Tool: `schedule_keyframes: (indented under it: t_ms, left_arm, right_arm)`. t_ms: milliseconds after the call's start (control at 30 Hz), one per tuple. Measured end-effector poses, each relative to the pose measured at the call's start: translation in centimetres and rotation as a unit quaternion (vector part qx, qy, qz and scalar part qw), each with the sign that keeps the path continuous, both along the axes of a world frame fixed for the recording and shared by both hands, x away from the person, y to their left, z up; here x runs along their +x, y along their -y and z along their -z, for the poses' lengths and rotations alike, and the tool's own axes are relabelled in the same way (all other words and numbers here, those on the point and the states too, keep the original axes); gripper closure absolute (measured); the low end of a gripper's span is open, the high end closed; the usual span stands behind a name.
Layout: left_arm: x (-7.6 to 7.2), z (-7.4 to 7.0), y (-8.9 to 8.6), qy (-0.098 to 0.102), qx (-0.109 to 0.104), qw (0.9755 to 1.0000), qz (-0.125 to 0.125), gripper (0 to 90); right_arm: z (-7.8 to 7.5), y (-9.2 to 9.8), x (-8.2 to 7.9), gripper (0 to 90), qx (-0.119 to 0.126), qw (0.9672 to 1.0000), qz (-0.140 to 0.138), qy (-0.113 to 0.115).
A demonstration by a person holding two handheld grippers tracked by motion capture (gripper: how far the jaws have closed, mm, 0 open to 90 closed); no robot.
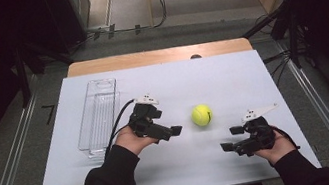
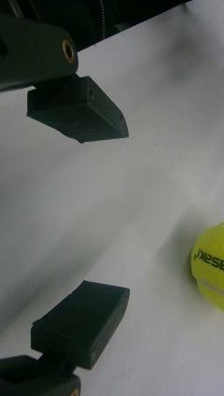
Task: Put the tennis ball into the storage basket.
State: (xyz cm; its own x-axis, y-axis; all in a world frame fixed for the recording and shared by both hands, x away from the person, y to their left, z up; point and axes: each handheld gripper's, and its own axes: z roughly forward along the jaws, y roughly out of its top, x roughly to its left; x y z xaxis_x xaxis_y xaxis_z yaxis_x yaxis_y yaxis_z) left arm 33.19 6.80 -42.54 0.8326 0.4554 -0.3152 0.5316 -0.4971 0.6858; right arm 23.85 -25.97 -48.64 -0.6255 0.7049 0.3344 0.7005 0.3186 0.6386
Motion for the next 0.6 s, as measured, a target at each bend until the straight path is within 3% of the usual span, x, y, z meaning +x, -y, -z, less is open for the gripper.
schedule_keyframes:
  t_ms: [600]
  left_arm:
    - [1.7, -0.3, 2.1, -0.004, 0.011, 0.9999, 0.012, 0.0]
  right_arm:
    - [0.0, 0.0, 0.0, 18.4, 0.002, 1.0, -0.003, -0.001]
